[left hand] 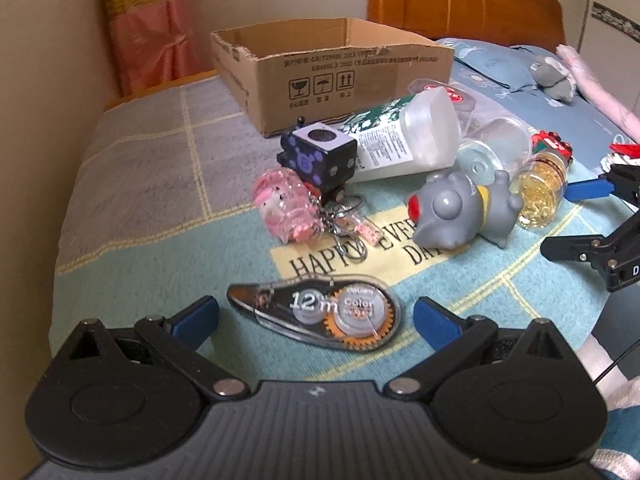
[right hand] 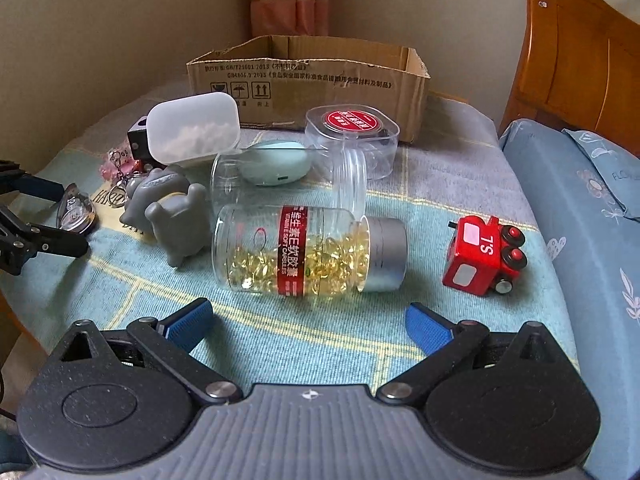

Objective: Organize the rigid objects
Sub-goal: 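Grasp the capsule bottle with the right tool while the left tool grasps the correction tape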

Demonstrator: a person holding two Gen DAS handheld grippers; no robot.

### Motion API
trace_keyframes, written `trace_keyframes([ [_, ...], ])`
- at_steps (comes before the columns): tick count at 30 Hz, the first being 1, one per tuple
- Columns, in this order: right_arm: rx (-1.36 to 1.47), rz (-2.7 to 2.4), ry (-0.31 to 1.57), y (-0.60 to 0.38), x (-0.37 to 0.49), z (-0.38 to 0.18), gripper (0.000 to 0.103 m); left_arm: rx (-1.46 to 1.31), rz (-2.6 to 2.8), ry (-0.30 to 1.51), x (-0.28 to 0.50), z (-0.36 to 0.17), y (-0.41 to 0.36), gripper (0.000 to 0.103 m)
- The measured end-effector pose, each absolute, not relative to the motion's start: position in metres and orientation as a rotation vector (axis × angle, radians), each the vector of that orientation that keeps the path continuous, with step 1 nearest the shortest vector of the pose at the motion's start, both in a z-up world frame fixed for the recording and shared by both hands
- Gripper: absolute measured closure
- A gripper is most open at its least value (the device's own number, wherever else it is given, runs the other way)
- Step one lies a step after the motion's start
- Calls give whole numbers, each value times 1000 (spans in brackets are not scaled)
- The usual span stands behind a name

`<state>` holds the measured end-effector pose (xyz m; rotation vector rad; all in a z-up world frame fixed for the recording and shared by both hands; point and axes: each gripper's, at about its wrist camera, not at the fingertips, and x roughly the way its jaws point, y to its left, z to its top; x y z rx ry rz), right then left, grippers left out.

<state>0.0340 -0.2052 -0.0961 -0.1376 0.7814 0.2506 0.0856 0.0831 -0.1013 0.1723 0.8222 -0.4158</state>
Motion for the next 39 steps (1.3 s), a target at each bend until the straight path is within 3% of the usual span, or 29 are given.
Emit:
trace_keyframes([
  [21,-132,236,762,-197,47,-89,0,196,-456,830,88,-101,77,1],
  [26,-114,231,770,-193,56,-89,0,200,-464,838,89,-100,77,3],
  [30,-119,227,770,-192,58,-87,4,211,-485,842,87,-96,76,14],
  [39,-100,248,805,-203,58,-79,7,224,-481,872,86,-85,72,14],
])
